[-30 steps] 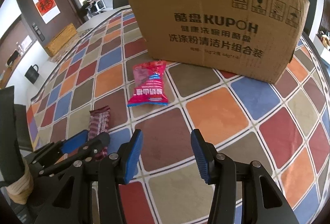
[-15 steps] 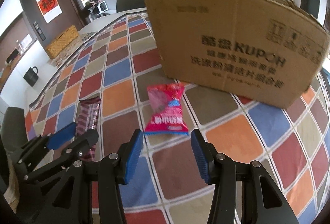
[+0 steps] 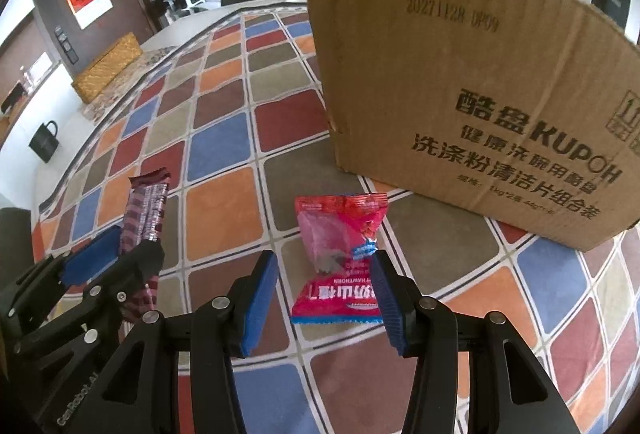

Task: Organize snacks
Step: 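Grasp the brown striped bar with the left tool while the right tool grasps the pink packet, then lift both snacks and carry them over the open box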

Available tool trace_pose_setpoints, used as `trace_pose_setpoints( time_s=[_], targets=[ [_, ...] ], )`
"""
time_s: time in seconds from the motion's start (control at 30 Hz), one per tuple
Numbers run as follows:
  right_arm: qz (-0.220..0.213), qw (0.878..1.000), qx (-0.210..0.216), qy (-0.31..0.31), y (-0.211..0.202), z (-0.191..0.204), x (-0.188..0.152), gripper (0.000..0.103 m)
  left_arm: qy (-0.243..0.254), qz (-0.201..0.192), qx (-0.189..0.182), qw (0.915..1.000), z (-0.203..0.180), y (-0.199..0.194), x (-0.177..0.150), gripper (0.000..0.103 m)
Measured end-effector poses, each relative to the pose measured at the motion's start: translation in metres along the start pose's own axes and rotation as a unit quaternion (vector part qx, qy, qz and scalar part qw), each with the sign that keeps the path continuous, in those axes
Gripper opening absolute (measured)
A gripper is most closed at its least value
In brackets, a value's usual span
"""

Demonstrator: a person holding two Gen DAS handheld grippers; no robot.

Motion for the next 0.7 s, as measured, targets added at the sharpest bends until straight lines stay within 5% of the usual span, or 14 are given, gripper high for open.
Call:
trace_pose_setpoints(
  time_s=[0.4,0.7],
  targets=[
    [0.031,0.999,-0.022,-0.013,0.021,-0.009,-0.002,0.049,0.001,0.010,-0.001,0.9999,0.002,0.013,0.003,0.038],
    [0.009,1.000,-0.022,-0.013,0.004,-0.011,-0.005,0.038,0.010,0.008,-0.002,0.9999,-0.003,0.012,0.004,0.038]
  ],
)
Point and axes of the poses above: each gripper's, at about its wrist camera, not at the fingertips, and y roughly the way its jaws point, z to its left, x to its top, the point moved 10 cm from there along y, roughly the way its jaws point
